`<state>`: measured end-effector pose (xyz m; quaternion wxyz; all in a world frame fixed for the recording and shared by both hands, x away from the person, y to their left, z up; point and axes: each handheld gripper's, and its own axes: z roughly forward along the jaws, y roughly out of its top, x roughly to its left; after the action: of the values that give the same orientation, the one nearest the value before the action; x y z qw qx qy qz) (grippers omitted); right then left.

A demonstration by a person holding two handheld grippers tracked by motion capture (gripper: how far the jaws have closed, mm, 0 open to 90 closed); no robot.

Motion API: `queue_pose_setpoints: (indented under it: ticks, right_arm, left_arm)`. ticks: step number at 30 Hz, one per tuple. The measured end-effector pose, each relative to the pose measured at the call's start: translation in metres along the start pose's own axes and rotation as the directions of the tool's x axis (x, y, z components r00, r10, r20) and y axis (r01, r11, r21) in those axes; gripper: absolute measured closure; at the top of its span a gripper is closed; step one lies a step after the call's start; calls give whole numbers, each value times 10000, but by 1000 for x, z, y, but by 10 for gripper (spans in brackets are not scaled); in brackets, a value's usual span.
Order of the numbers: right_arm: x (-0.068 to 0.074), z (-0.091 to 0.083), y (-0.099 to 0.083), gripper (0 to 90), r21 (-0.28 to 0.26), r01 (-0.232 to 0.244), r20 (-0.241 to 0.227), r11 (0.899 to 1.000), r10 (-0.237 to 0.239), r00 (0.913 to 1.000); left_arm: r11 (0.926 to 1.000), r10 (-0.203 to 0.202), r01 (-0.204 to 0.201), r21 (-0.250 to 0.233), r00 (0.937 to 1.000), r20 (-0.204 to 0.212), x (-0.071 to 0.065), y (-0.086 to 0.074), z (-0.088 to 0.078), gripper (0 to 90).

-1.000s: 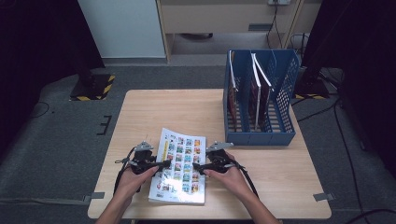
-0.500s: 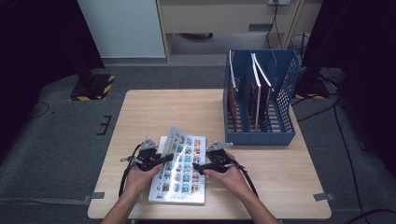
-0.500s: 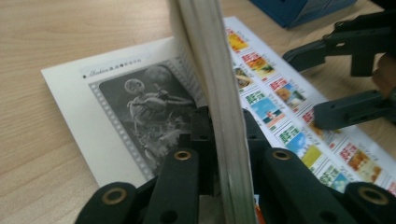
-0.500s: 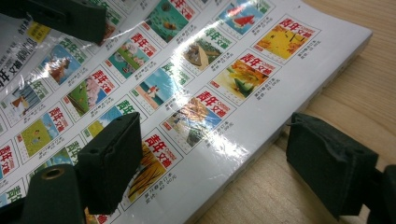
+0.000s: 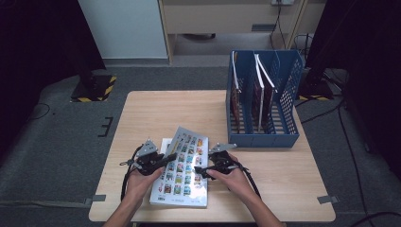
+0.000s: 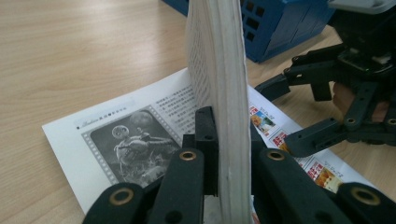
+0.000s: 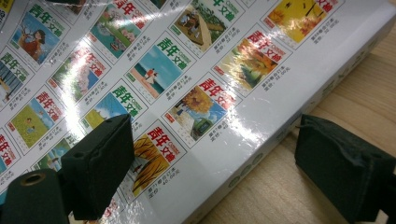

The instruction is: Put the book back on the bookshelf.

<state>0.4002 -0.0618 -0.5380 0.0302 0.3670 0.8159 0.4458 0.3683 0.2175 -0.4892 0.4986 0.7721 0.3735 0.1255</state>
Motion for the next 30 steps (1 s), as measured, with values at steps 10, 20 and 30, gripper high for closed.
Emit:
queue_pose_setpoints:
  ticks: [10, 20, 30]
  right_arm:
    - [3, 2, 0, 114, 9, -181, -555, 9998, 181, 9983]
    - [12, 6, 1, 124, 350, -137, -1444, 9993, 186, 9893]
    - [15, 8, -1, 124, 57, 23, -1098, 10000, -17, 9940]
  left_arm:
    - [9981, -254, 270, -553, 9992, 294, 2, 2, -11, 836]
    - [9911, -767, 822, -1045, 9955, 560, 6, 1, -19, 835]
    - [9947, -1007, 1017, 144, 9932, -576, 26, -13, -7, 724]
